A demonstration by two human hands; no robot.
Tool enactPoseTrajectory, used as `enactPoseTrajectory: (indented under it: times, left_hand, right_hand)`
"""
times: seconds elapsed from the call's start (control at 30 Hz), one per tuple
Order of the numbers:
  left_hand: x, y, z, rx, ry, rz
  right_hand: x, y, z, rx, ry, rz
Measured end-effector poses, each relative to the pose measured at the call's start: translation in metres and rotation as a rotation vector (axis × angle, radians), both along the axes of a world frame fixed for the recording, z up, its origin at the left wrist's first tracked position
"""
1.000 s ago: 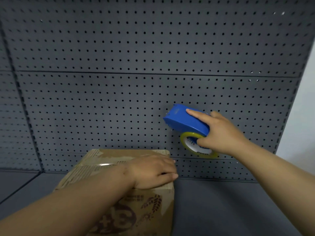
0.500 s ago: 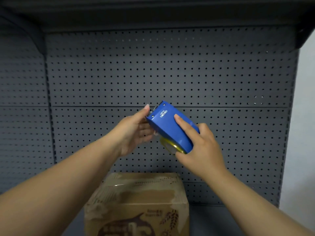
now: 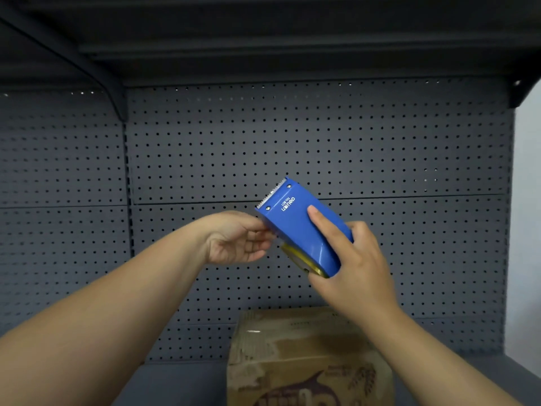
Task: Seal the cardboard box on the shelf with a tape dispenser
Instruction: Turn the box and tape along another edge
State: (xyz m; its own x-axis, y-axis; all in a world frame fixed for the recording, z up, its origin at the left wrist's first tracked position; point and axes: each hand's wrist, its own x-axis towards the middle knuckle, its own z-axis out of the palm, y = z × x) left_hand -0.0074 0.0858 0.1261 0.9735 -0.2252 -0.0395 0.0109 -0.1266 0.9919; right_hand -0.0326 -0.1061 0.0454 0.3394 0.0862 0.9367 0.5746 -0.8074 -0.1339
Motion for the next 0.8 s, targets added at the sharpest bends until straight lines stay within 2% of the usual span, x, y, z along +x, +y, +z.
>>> enactPoseTrajectory:
  times: [0.23, 0.37, 0.53, 0.8]
  left_hand:
    - [-0.002, 0.018, 0.019, 0.101, -0.135, -0.04]
    - [-0.004, 0.011, 0.024, 0.2, -0.251, -0.036]
    - [-0.004, 0.007, 0.021, 0.381, -0.369, -0.019]
    - [-0.019, 0.016, -0.003, 0.365, -0.437, 0.073]
  right_hand:
    - [-0.022, 0.04, -0.01, 0.075, 0.044, -0.148]
    - [-0.037, 0.054, -0.012, 0.16, 0.218, -0.185]
    - [-0.057, 0.059, -0.009, 0.133, 0.448, -0.279]
    - [-0.089, 0.077, -0.005, 0.08, 0.585, -0.269]
